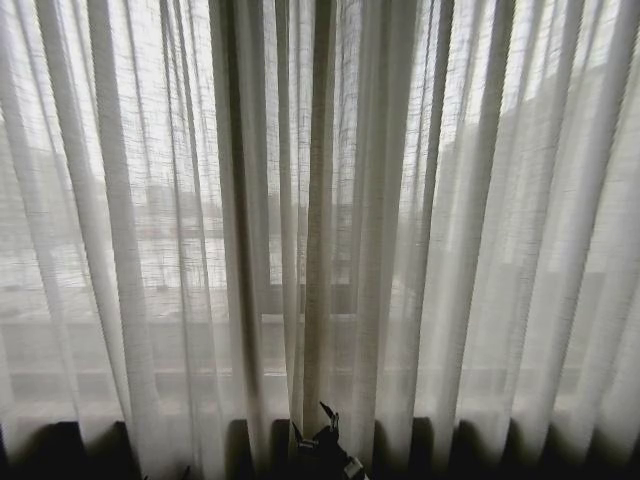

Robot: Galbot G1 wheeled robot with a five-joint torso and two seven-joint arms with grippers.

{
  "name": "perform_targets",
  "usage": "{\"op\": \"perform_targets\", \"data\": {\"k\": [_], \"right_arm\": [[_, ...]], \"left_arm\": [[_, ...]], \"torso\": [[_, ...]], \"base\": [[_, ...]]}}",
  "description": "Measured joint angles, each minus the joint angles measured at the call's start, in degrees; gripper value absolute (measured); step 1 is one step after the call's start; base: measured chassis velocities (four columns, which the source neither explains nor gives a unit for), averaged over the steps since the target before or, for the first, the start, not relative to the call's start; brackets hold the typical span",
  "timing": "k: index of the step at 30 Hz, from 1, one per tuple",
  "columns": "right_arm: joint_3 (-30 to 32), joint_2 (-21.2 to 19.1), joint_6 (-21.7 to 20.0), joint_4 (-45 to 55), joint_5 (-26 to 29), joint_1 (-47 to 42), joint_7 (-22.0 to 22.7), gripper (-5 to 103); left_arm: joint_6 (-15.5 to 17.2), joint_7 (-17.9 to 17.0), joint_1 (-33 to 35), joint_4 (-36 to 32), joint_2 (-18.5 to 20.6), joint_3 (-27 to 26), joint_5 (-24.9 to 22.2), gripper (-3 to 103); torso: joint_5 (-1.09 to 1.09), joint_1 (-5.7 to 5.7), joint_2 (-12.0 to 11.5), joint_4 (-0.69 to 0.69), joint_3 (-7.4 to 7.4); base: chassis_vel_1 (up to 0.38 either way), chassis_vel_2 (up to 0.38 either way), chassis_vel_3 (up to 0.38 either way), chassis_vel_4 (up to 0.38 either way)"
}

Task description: Open the curtains by pulling them apart, changing their state from closed to fully open.

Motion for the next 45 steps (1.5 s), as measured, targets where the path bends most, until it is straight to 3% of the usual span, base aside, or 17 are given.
{"op": "perform_targets", "data": {"k": [6,17,27,45], "right_arm": [[-4.31,0.01,-2.28,-1.09,3.4,2.76,5.26,100],[-11.67,0.01,-5.55,-5.53,8.89,10.35,9.6,100],[-11.03,0.0,-7.72,-6.88,12.73,15.64,14.53,100],[-10.7,0.01,-8.96,-6.18,14.42,18.06,15.58,103]], "left_arm": [[-0.1,-0.06,0.57,-0.15,-0.3,-0.08,0.59,100],[-0.7,-0.25,0.85,-0.26,-0.24,-1.15,0.54,100],[-0.96,-0.31,0.83,0.05,-0.54,-1.57,0.43,100],[-1.01,-0.35,0.92,-0.4,-1.05,-1.8,0.66,100]], "torso": [[0.0,0.0,0.0,0.01,0.0],[0.0,0.0,0.0,0.0,0.0],[0.0,0.0,0.0,0.0,0.0],[0.0,0.0,0.0,0.0,0.0]], "base": [[0.0,0.0,0.0,0.0],[0.0,0.0,0.0,0.0],[0.0,0.0,0.0,0.0],[0.0,0.0,0.0,0.0]]}}
